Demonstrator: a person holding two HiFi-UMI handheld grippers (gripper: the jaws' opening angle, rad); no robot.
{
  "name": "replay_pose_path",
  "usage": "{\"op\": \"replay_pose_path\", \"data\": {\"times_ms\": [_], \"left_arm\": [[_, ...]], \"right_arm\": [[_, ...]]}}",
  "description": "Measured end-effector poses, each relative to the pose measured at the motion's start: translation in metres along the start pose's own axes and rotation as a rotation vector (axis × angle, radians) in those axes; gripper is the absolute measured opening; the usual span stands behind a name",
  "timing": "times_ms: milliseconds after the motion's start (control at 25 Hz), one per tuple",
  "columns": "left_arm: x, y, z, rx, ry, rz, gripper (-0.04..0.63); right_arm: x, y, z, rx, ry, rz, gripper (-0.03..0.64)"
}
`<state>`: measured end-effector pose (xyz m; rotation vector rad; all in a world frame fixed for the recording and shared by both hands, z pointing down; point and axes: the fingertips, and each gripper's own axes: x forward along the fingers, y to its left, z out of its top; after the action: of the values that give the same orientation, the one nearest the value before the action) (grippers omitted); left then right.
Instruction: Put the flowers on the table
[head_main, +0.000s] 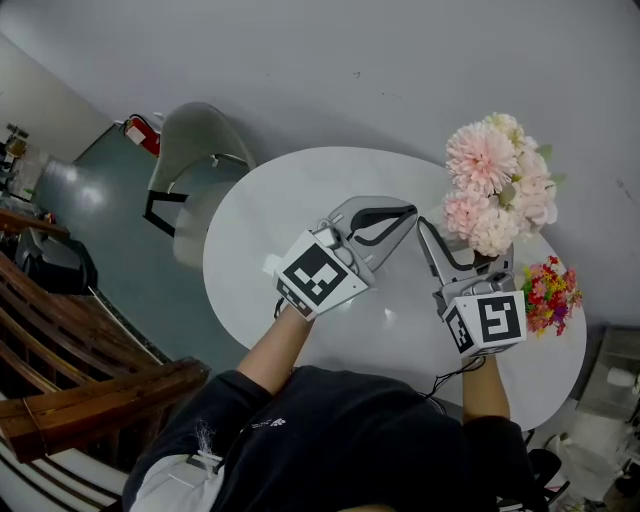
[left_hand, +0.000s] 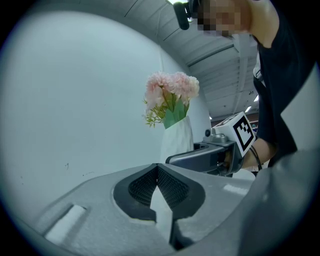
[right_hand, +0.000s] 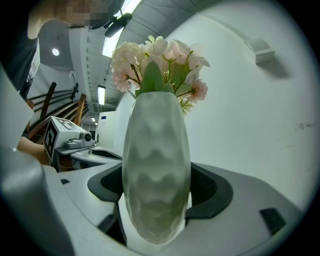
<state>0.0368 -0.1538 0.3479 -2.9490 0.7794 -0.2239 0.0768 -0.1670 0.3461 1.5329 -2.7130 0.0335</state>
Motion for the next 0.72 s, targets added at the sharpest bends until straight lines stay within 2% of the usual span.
{"op": "replay_pose_path", "data": {"times_ms": [280, 720], "left_arm": [[0.0002, 0.0017, 0.0020, 0.013, -0.003, 0.004, -0.003], [0.0025, 0.0003, -0.0007, -0.005, 0.003, -0.003, -0.003]], "right_arm": [[0.0015, -0.0009, 0.0002, 0.007, -0.014, -0.002, 0.371], [0.0015, -0.0027, -0.0029, 0.000, -0.003, -0.004, 0.371]]}}
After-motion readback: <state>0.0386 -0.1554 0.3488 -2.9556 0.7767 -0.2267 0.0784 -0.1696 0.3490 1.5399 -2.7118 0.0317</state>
